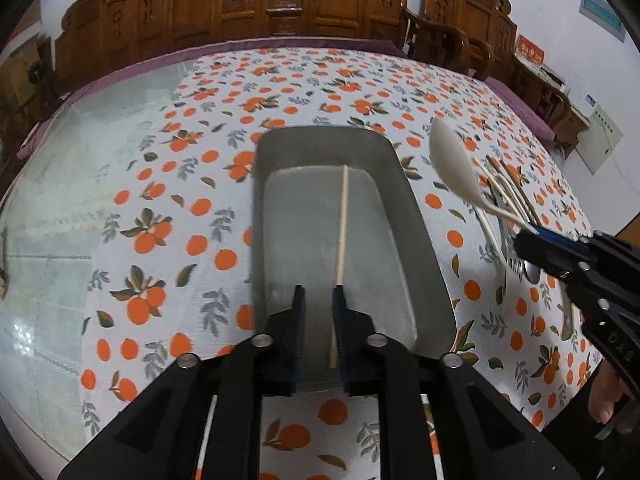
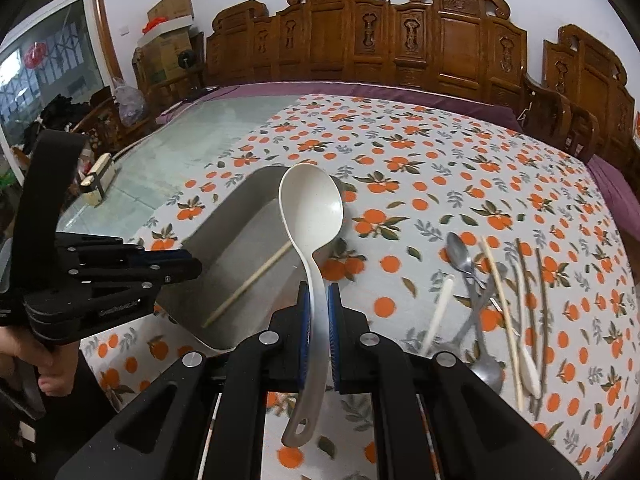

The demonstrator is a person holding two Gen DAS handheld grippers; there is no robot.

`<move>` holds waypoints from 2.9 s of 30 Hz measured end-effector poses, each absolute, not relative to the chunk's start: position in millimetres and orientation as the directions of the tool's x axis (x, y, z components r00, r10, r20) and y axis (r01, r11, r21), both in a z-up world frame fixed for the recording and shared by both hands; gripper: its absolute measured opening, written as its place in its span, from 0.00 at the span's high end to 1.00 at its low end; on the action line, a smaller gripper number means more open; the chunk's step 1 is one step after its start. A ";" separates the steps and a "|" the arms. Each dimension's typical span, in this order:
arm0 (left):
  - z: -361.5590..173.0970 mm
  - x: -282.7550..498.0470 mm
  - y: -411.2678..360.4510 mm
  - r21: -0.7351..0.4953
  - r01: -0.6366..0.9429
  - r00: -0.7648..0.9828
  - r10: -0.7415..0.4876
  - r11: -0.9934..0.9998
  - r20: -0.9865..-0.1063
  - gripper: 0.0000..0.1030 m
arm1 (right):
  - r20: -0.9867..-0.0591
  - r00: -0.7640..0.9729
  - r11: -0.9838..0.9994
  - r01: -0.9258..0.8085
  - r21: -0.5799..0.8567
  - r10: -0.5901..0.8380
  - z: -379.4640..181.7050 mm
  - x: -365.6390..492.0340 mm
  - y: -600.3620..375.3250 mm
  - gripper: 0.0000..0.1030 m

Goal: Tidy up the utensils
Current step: 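Carry the chopstick into the grey metal tray and open the left gripper, then lower the white plastic spoon into the tray and open the right gripper, then grasp the white plastic fork with the left gripper while the right gripper returns to the utensils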

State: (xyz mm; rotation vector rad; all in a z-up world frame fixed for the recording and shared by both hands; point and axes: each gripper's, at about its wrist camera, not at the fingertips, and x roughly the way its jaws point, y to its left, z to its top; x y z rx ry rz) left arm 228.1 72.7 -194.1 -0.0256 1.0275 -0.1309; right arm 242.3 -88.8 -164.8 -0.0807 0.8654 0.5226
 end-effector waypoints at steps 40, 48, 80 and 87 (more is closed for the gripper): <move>-151.6 185.1 112.1 -0.014 0.104 0.630 -0.077 0.994 -0.773 0.46 | -0.717 0.477 0.826 -0.507 0.247 0.508 -154.4 254.0 -52.6 0.86; -143.8 174.4 66.6 0.001 0.167 0.643 -0.108 0.986 -0.758 0.45 | -0.711 0.539 0.849 -0.505 0.157 0.452 -127.3 224.1 -129.3 0.86; -231.1 228.0 -95.0 -0.145 0.316 0.472 -0.288 0.938 -0.833 0.58 | -0.755 0.554 0.922 -0.346 0.176 0.352 -179.3 208.1 -259.5 0.79; -247.0 236.8 -92.6 -0.244 0.302 0.420 -0.358 0.922 -0.834 0.71 | -0.763 0.548 0.925 -0.335 0.176 0.344 -184.2 211.2 -263.5 0.79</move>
